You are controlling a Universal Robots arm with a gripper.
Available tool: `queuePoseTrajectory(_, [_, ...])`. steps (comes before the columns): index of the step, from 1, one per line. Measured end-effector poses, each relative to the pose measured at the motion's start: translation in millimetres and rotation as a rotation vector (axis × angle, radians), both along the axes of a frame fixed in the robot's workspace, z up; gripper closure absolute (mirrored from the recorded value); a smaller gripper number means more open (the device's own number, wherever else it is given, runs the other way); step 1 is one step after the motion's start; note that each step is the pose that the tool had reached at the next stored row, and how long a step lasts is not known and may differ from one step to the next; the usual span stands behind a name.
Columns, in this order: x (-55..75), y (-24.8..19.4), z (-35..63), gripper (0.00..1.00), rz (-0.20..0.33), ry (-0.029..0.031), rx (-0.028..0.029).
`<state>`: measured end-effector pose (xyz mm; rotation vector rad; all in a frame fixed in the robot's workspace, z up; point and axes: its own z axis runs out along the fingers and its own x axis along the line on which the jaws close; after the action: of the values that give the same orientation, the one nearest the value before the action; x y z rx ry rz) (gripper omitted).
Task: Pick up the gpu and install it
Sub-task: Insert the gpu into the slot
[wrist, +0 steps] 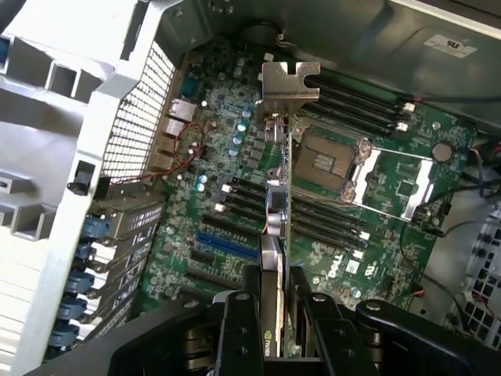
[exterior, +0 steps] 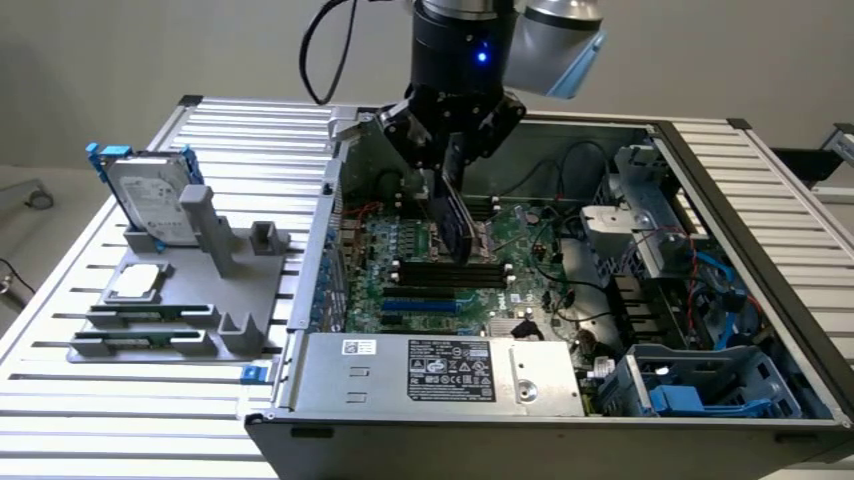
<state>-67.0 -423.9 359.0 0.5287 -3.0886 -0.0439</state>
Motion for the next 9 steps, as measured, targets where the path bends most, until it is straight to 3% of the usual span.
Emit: queuePoseTrajectory(9, [0.0,0.0,-8.4,0.74,0.163,0.0001,-0.0002])
